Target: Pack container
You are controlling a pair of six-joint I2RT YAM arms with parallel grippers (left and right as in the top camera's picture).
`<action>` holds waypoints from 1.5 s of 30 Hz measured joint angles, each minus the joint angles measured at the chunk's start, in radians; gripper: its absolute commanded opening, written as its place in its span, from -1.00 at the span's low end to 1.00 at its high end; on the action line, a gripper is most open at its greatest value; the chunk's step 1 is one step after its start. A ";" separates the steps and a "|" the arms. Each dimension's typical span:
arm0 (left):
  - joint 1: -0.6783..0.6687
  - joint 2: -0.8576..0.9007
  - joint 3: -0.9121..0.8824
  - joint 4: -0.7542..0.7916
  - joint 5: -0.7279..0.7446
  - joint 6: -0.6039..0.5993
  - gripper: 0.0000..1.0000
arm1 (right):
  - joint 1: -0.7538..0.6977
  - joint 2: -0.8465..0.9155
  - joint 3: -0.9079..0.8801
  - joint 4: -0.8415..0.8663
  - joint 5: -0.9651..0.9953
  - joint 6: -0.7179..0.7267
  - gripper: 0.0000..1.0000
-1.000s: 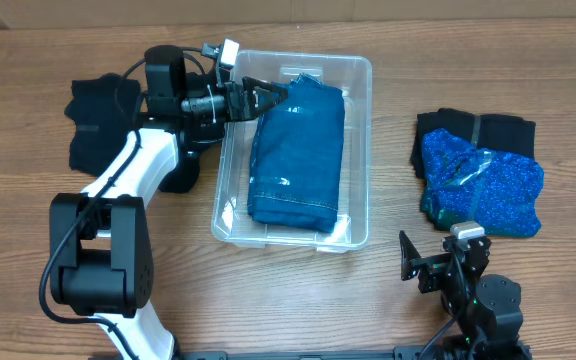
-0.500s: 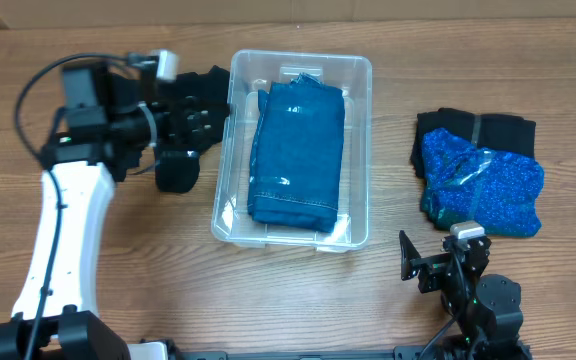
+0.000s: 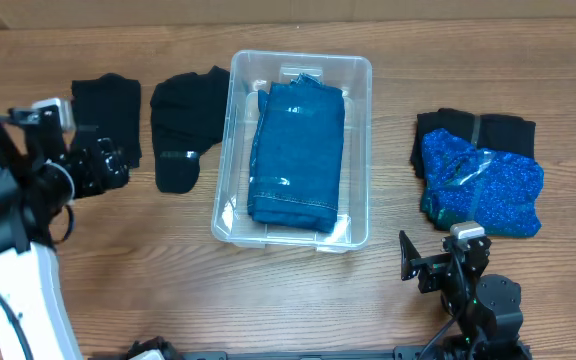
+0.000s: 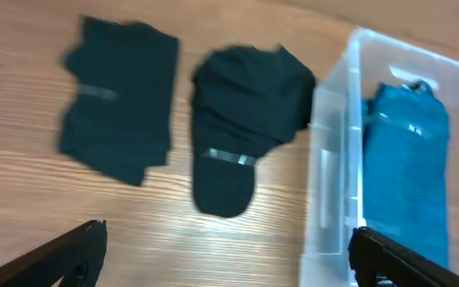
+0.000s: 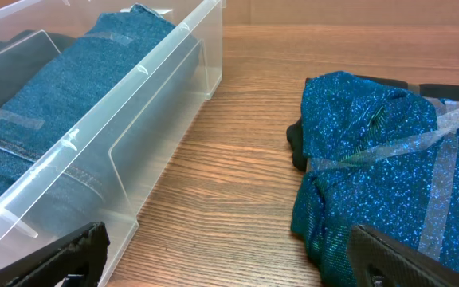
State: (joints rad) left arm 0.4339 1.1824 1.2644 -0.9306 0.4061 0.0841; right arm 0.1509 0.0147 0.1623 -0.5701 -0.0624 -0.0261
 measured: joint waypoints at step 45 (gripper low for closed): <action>0.000 0.098 0.000 -0.079 -0.095 -0.053 1.00 | 0.000 0.571 0.640 -0.454 -0.059 0.444 1.00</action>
State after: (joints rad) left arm 0.4339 1.2800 1.2648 -1.0096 0.3111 0.0311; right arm 0.1509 0.5854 0.8028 -1.0245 -0.1211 0.4179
